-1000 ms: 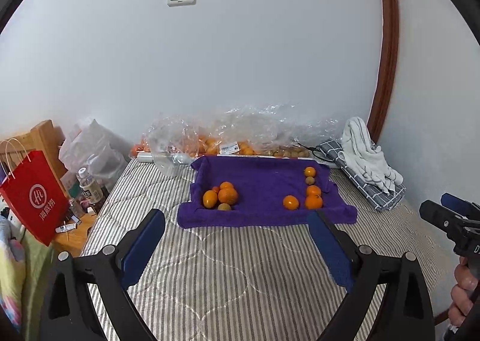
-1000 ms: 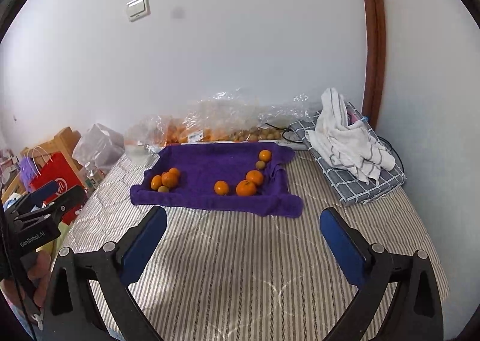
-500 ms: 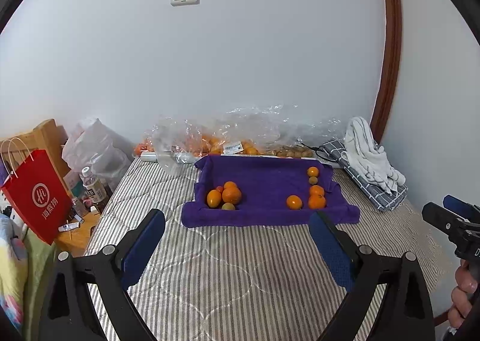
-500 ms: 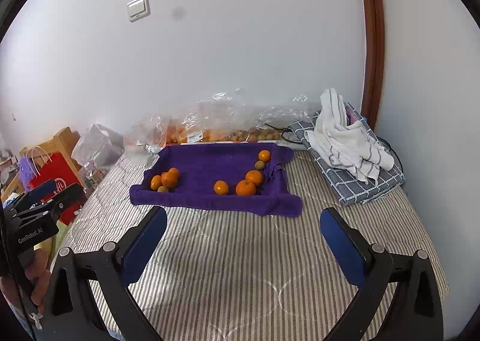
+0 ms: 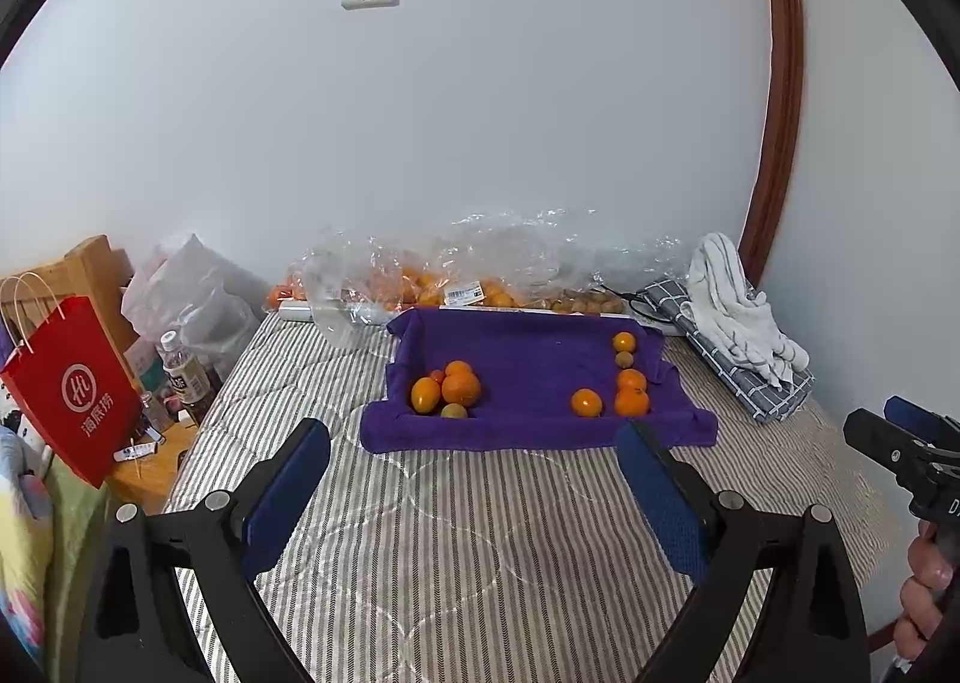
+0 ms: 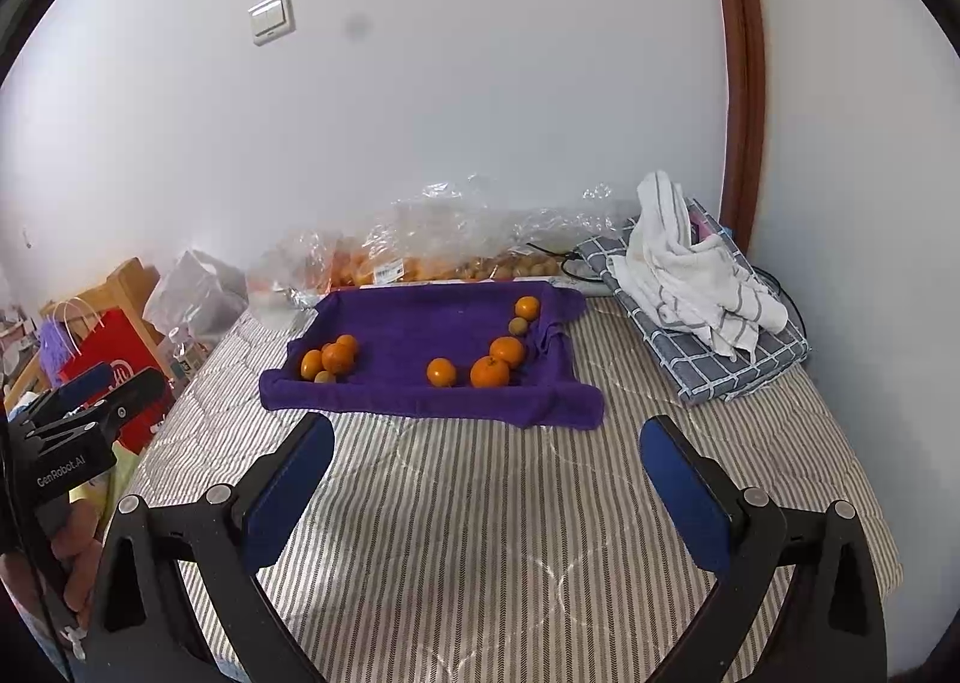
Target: Organize fruits
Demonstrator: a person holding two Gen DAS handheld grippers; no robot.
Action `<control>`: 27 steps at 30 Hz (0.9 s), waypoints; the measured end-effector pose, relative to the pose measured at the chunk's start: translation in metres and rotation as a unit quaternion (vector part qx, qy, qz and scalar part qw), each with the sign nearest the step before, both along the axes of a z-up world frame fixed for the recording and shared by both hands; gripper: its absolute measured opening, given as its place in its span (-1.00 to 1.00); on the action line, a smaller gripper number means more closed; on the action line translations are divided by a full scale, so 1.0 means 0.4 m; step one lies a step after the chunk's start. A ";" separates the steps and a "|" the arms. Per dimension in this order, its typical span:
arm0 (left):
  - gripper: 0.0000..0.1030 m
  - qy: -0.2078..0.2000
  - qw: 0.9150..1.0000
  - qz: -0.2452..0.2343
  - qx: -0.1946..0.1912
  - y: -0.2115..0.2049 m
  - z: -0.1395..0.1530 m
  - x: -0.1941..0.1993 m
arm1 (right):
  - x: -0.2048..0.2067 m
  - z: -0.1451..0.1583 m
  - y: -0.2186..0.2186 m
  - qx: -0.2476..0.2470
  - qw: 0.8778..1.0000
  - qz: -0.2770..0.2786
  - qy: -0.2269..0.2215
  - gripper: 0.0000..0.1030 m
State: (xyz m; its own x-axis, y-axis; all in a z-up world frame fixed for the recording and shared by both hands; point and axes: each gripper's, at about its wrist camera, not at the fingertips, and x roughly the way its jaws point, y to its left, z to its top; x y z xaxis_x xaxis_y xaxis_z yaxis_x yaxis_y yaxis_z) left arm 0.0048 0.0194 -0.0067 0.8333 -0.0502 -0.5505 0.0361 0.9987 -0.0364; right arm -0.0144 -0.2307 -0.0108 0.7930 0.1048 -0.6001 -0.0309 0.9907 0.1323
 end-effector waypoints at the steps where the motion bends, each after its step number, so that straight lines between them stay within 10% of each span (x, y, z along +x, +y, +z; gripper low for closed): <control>1: 0.88 0.000 1.000 0.001 0.000 -0.001 0.000 0.000 | 0.000 -0.001 0.000 0.000 1.000 0.000 0.000 0.96; 27: 0.88 0.000 1.000 -0.004 -0.006 -0.004 0.004 0.001 | -0.006 0.002 -0.003 0.007 1.000 -0.001 -0.003 0.96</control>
State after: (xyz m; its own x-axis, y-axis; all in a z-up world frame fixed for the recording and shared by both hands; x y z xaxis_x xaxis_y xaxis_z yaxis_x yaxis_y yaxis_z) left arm 0.0052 0.0179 -0.0052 0.8330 -0.0633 -0.5497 0.0441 0.9979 -0.0479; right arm -0.0167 -0.2319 -0.0102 0.7966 0.1121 -0.5940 -0.0300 0.9888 0.1463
